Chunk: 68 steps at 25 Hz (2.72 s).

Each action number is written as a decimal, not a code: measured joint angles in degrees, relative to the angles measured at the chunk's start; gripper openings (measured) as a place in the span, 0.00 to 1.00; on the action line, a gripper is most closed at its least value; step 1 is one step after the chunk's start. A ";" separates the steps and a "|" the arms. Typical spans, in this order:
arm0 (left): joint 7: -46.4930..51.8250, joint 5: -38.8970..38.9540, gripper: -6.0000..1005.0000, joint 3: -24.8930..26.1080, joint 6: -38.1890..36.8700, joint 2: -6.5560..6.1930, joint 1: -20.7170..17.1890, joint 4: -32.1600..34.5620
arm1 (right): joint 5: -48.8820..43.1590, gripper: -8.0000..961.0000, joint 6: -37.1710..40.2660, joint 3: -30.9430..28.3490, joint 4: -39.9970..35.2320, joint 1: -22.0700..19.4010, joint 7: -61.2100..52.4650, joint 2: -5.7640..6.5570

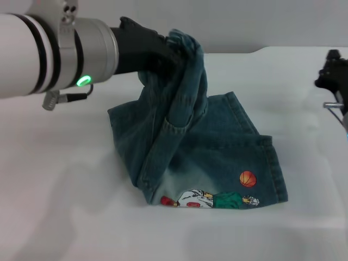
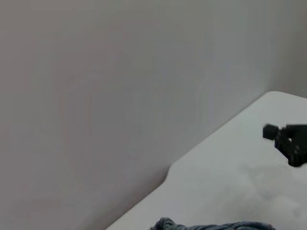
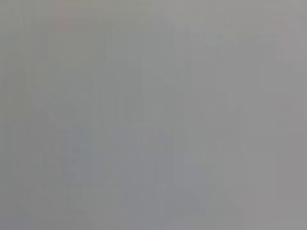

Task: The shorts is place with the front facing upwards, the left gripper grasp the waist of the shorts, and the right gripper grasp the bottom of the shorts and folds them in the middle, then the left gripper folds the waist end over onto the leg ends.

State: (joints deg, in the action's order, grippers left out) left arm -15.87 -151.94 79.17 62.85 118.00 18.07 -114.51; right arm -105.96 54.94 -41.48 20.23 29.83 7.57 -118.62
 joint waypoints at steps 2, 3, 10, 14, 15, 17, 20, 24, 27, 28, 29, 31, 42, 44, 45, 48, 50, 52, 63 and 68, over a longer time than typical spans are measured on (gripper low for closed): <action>-0.01 0.07 0.07 -0.46 -0.17 -0.01 -0.21 -0.02 | -0.03 0.01 0.06 -0.97 -0.20 -0.07 0.01 0.00; -0.01 0.71 0.07 -1.65 -0.34 0.08 -0.41 -0.01 | -0.03 0.01 0.07 -1.12 -0.35 -0.10 0.01 -0.03; -0.04 2.22 0.07 -5.81 -3.79 0.04 -1.76 0.09 | -0.12 0.01 0.80 -1.86 -0.79 -0.15 0.04 0.07; -0.03 3.55 0.07 -8.62 -6.38 0.05 -2.87 1.27 | -0.15 0.01 1.52 -2.13 -1.21 -0.18 0.06 0.10; -0.06 3.74 0.07 -9.22 -6.97 0.05 -3.17 1.58 | -0.16 0.01 1.59 -2.12 -1.24 -0.21 0.08 0.11; -0.08 4.07 0.07 -9.89 -7.55 0.06 -3.40 2.12 | -0.18 0.01 1.65 -2.12 -1.27 -0.24 0.29 0.12; -0.08 5.00 0.07 -10.41 -7.98 0.09 -3.35 3.01 | -0.21 0.01 1.72 -2.14 -1.32 -0.26 1.14 0.11; -0.08 6.26 0.07 -11.50 -10.44 0.09 -3.33 4.87 | -0.22 0.01 1.75 -2.16 -1.38 -0.35 1.46 0.06; -0.11 6.85 0.07 -12.50 -14.31 0.08 -3.48 6.93 | -0.22 0.01 1.75 -2.18 -1.35 -0.40 1.47 0.07; -0.12 7.05 0.07 -12.83 -15.66 0.06 -3.54 7.51 | -0.22 0.01 1.77 -2.17 -1.32 -0.46 1.47 0.08; -0.42 7.25 0.07 -13.74 -17.39 0.01 -3.75 8.23 | -0.22 0.01 1.83 -2.15 -1.29 -0.55 1.47 0.10; -1.41 7.47 0.07 -15.48 -20.10 -0.02 -4.05 9.30 | -0.22 0.01 2.38 -1.99 -1.11 -0.85 1.48 0.12; -3.15 8.17 0.32 -17.57 -25.22 0.02 -4.01 12.54 | -0.31 0.01 4.22 -1.55 -0.84 -2.08 1.48 0.07; -3.15 8.18 0.38 -17.71 -25.35 0.01 -4.04 12.81 | -0.33 0.01 4.54 -1.46 -0.46 -2.37 1.48 0.03; -3.15 8.18 0.41 -17.71 -25.35 0.01 -4.04 12.81 | -0.34 0.01 4.62 -1.41 -0.15 -2.55 1.48 0.04; -3.16 8.23 0.53 -18.10 -26.10 0.02 -4.70 12.92 | -0.36 0.01 5.22 -1.38 0.70 -3.13 1.74 0.14; -3.77 7.49 0.62 -18.14 -28.94 0.02 -6.04 12.80 | -0.38 0.01 6.84 -1.39 1.64 -3.98 3.33 0.15; -5.96 4.94 0.71 -17.99 -35.73 0.00 -8.77 14.15 | -0.88 0.01 10.14 -1.46 4.17 -6.10 7.50 0.14; -5.08 3.45 0.85 -8.01 -85.48 0.18 -10.51 47.51 | -3.35 0.02 30.47 -1.37 14.41 -21.05 16.35 -0.24; 1.88 4.00 0.85 -8.39 -101.12 0.24 -5.68 64.69 | -2.74 0.03 31.31 -1.30 15.80 -26.02 12.28 -0.18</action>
State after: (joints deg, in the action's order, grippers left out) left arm -13.98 -147.95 70.78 -38.27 118.24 12.40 -49.82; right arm -108.71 86.25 -42.77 36.03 3.81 19.85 -118.80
